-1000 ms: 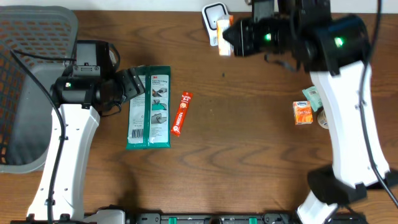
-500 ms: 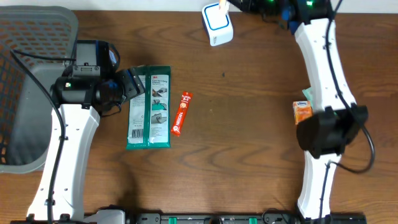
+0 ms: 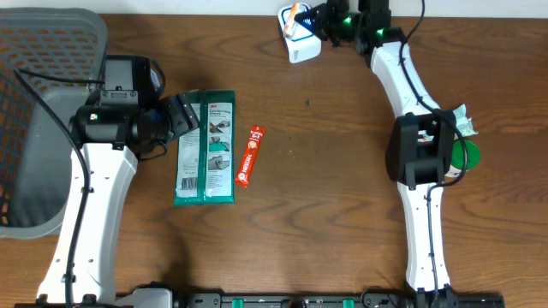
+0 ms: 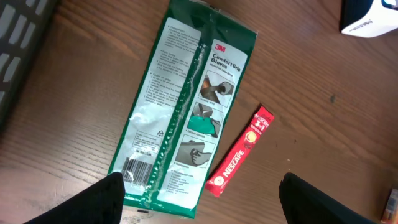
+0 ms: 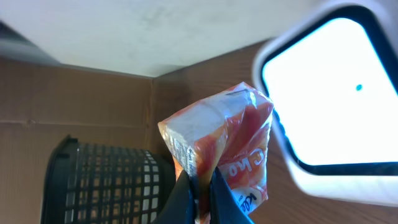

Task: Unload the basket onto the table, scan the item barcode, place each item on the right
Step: 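Lift the orange box with the right gripper up to the white scanner, then carry the orange box to the far right and release it by the jar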

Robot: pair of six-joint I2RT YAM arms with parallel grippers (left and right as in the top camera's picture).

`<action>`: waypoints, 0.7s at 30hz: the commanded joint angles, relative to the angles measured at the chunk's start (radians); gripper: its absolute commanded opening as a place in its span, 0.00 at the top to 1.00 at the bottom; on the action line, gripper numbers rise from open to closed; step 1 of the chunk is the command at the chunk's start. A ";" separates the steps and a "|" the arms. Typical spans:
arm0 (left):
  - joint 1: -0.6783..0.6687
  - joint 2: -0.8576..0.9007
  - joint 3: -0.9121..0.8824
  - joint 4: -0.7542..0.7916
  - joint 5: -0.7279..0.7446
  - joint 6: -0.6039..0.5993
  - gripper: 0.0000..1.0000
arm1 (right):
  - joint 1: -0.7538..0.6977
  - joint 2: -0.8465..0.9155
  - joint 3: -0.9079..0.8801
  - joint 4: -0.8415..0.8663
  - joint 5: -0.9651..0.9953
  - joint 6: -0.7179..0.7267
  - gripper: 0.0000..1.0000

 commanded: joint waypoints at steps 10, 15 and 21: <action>0.003 -0.003 0.008 -0.003 -0.006 0.006 0.20 | -0.021 -0.066 0.011 0.037 -0.104 0.048 0.98; 0.003 -0.003 0.008 -0.003 -0.006 0.006 0.20 | -0.036 -0.274 0.011 -0.248 -0.018 -0.084 0.99; 0.003 -0.003 0.008 -0.003 -0.006 0.006 0.20 | -0.034 -0.631 0.011 -0.800 0.453 -0.492 0.99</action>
